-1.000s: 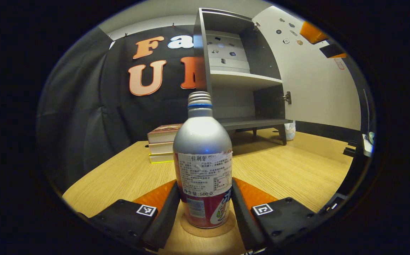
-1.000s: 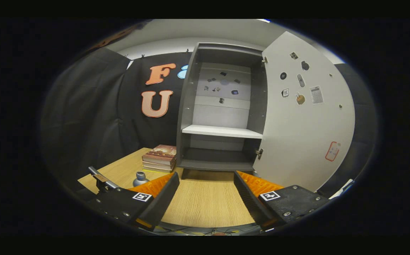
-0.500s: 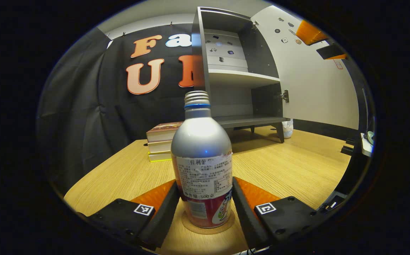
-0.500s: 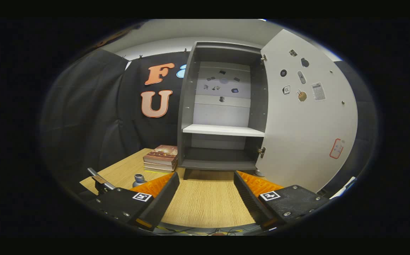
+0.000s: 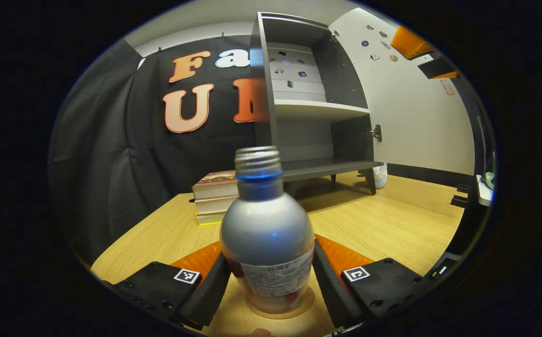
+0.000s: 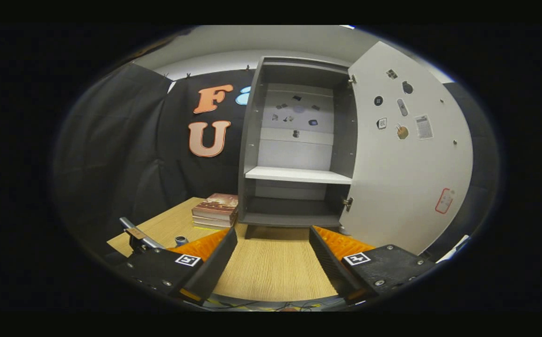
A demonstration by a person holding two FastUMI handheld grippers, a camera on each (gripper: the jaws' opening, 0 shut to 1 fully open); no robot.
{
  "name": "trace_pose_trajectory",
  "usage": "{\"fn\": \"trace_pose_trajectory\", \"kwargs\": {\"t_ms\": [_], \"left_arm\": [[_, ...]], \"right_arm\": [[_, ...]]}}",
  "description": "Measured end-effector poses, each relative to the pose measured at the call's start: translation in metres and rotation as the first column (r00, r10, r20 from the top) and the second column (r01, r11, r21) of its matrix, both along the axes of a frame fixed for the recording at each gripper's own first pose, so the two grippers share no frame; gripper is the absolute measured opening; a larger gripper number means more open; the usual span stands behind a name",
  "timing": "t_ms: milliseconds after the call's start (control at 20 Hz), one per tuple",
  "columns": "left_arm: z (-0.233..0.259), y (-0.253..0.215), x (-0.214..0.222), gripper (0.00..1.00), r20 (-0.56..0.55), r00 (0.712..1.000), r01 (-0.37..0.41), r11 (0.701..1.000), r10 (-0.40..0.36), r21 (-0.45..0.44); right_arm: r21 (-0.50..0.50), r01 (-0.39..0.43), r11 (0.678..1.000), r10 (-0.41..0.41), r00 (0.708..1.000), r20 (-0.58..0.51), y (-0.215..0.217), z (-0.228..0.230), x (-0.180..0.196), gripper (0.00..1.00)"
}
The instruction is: Open the cabinet door with the right hand, grasp the bottle in the cabinet with the left hand and place it on the coaster, then close the cabinet door with the right hand.
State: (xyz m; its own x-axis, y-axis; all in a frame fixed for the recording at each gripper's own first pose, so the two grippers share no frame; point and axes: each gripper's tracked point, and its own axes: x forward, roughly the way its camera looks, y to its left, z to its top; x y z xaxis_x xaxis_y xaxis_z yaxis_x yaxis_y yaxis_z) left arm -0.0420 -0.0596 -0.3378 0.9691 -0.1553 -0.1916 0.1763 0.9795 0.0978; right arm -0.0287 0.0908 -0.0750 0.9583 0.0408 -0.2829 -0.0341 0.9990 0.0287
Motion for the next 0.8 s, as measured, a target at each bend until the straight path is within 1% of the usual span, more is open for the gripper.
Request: {"fn": "trace_pose_trajectory", "kwargs": {"t_ms": [150,400,650,800], "left_arm": [[0.017,-0.002,0.004,0.95,0.019,1.000,0.011,1.000,-0.011,-0.003],[0.061,-0.008,0.011,0.94,0.069,0.997,0.028,0.999,-0.026,-0.022],[0.112,-0.016,0.016,0.95,0.101,0.994,0.043,0.998,-0.038,-0.053],[0.143,-0.026,0.016,0.95,0.129,0.991,0.051,0.998,-0.045,-0.048]], "right_arm": [[0.000,0.017,1.000,-0.017,1.000,0.009,-0.004,0.008,-0.002,0.95],[-0.002,0.064,0.998,-0.063,0.997,0.050,-0.020,0.031,-0.010,0.95],[0.006,0.129,0.992,-0.129,0.989,0.078,-0.051,0.051,-0.021,0.95],[0.012,0.163,0.987,-0.163,0.981,0.103,-0.079,0.061,-0.027,0.95]]}}
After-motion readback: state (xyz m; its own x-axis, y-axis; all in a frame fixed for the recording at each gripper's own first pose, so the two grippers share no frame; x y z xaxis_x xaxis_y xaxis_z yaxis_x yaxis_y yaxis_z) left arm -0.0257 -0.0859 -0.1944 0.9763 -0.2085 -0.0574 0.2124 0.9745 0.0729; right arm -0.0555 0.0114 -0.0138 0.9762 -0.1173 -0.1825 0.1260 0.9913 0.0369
